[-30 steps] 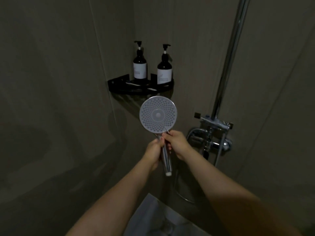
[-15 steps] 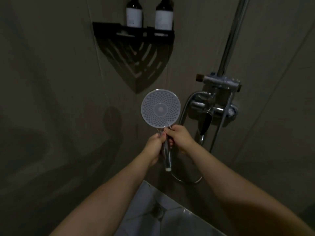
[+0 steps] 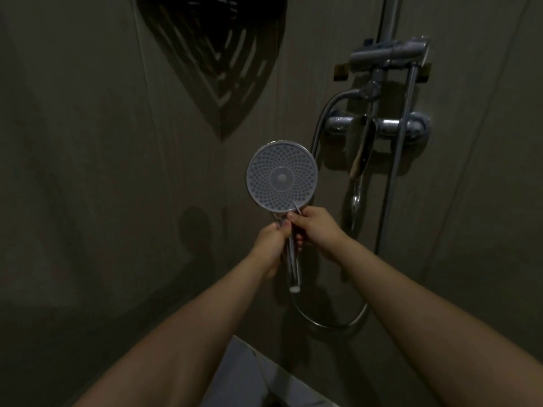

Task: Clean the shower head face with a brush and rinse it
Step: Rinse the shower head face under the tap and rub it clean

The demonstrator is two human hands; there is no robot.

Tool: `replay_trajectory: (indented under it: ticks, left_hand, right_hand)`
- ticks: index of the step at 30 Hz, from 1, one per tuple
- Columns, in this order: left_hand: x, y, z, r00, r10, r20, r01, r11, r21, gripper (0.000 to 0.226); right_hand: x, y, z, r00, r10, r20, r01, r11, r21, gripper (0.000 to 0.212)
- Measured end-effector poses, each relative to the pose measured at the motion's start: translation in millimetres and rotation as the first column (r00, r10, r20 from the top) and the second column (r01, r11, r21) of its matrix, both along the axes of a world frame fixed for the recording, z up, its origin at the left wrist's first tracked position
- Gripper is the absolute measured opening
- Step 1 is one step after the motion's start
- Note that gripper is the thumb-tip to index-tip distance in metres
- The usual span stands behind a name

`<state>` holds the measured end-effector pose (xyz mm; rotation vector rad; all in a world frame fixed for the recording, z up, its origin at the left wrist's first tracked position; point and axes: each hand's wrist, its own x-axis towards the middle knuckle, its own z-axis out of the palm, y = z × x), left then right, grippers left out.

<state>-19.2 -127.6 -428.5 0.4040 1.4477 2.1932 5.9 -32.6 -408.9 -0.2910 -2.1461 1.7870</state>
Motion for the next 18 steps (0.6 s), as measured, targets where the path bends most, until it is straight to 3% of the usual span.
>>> replay_trajectory:
  ticks: [3, 9, 11, 14, 16, 18]
  left_hand:
    - [-1, 3, -17, 1.000, 0.008, -0.015, -0.008, 1.000, 0.015, 0.025]
    - [2, 1, -34, 0.996, -0.013, -0.089, 0.014, 1.000, 0.005, 0.026]
    - [1, -2, -38, 0.996, -0.010, -0.089, 0.005, 0.999, -0.049, 0.027]
    - [-4, -10, -45, 0.994, 0.020, -0.111, -0.042, 0.979, -0.201, 0.027]
    - [-4, -11, -47, 0.994, 0.010, -0.110, -0.040, 0.961, -0.274, 0.026]
    - [-2, -9, -48, 0.995, -0.019, -0.097, -0.016, 0.939, -0.344, 0.027]
  right_hand:
    - [0, 2, -12, 1.000, -0.015, -0.013, 0.016, 0.999, 0.052, 0.026]
    - [24, 4, -5, 0.987, -0.152, -0.044, 0.158, 0.935, 0.319, 0.023]
    - [42, 12, 7, 0.957, -0.259, -0.127, 0.283, 0.929, 0.240, 0.033]
    - [61, 36, 40, 0.780, -0.545, -0.306, 0.593, 0.800, 0.088, 0.040]
    - [62, 52, 61, 0.714, -0.635, -0.296, 0.657, 0.753, -0.032, 0.039]
    - [57, 62, 74, 0.788, -0.586, -0.186, 0.567, 0.810, -0.152, 0.072]
